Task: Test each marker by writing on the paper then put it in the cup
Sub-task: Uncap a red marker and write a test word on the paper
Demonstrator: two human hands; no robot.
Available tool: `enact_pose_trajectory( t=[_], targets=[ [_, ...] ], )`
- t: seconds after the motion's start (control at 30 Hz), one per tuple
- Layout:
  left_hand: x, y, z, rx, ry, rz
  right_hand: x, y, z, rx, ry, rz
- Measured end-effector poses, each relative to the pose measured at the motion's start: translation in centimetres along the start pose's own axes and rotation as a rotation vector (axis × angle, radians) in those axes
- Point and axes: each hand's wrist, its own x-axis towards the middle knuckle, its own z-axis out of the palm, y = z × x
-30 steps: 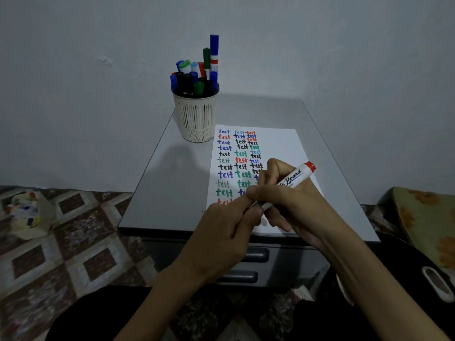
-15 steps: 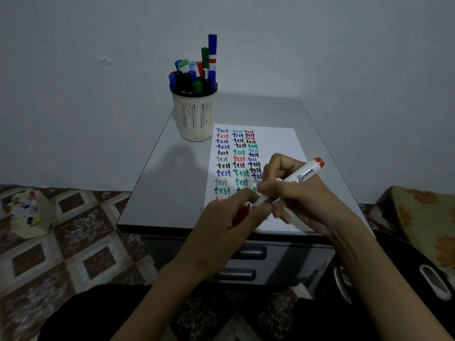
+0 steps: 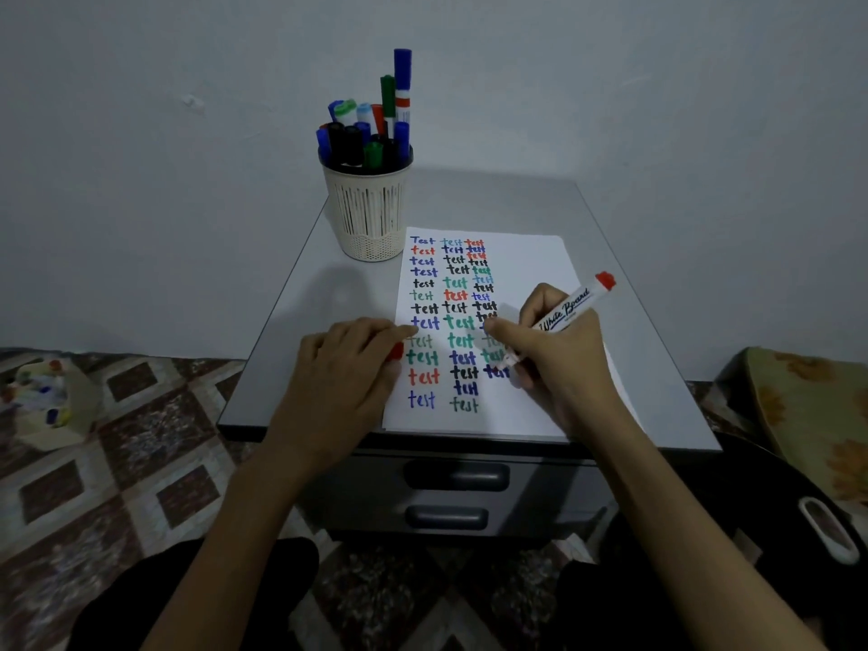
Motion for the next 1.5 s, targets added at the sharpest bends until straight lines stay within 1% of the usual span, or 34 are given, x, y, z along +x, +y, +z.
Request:
enact_pose_trajectory(
  t=[0.1,0.3,0.43,0.57,0.9,1.13,1.27,1.5],
  targets=[
    [-0.1,-0.1,0.1,-0.003,0.002,-0.01,-0.2,0.3,0.1,-0.023,-0.007,0.017],
    [0.0,-0.2,0.3,0.008,0.007,-0.012,-0.5,0.7,0.0,-0.095,-0.094,-0.043],
    [0.0,-0.1,0.2,0.008,0.013,-0.017,-0.1,1.3,0.0,-0.174,-0.059,-0.107],
    [0.0,0.1,0.1,0.013,0.02,-0.013,-0.2,1.6,0.3,-0.233,-0.073,-0.124],
    [0.0,0.3,-0.1,-0.008,0.025,-0.023,-0.1,1.4,0.2,-0.192,-0.056,-0.083],
    [0.0,0.3,-0.1,-0.006,0.023,-0.023,-0.5,1.1,0.1,-0.21,-0.123,-0.065],
    [0.0,0.2,0.0,0.002,0.024,-0.027,-0.5,0.9,-0.1,-0.167,-0.083,-0.076],
    [0.0,0.3,0.0,0.01,0.027,-0.029,-0.6,1.0,0.1,-0.181,-0.093,-0.075]
  ],
)
